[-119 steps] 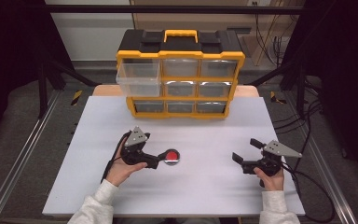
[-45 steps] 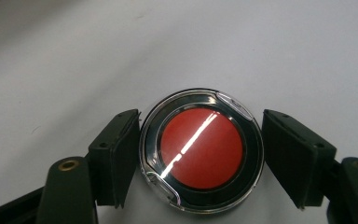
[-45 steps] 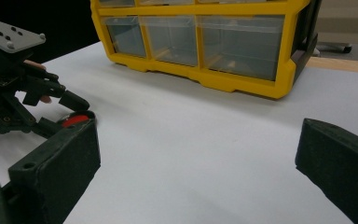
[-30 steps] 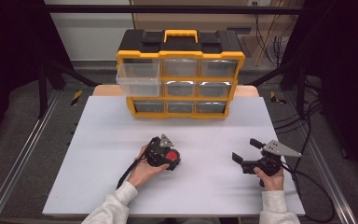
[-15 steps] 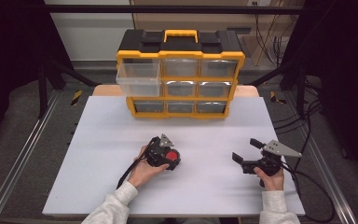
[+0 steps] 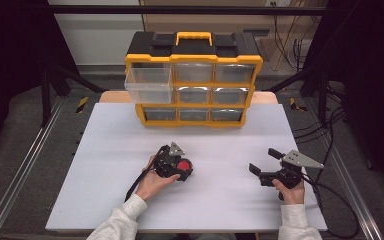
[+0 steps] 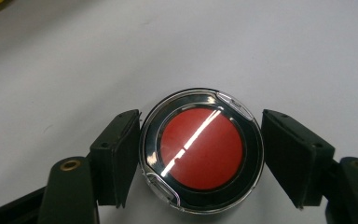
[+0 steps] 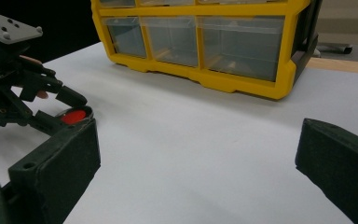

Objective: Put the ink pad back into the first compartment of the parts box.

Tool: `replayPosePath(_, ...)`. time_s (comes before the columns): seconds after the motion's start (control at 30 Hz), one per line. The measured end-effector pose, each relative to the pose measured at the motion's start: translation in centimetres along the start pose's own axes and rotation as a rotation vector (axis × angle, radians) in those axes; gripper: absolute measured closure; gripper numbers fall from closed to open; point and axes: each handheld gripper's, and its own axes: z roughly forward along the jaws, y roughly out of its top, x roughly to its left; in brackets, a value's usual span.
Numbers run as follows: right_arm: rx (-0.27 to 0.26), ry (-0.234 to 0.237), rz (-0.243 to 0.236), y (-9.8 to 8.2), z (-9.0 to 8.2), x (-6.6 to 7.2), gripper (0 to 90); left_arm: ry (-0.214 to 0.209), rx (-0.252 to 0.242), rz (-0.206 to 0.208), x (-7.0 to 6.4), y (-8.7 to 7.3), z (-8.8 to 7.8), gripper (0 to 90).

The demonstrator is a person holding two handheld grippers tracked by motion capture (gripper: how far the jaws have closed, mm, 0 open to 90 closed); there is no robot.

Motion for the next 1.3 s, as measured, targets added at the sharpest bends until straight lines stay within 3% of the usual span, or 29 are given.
replayPosePath(0.43,-0.001,0.000,-0.002,0.0,0.0,0.0,0.4,-0.008,-0.026,-0.010,0.0,0.4,-1.3,29.7)
replayPosePath(1.3,0.001,-0.002,-0.005,0.0,0.0,0.0,0.4,-0.005,-0.128,-0.031,0.6,1.3,-5.9,29.7)
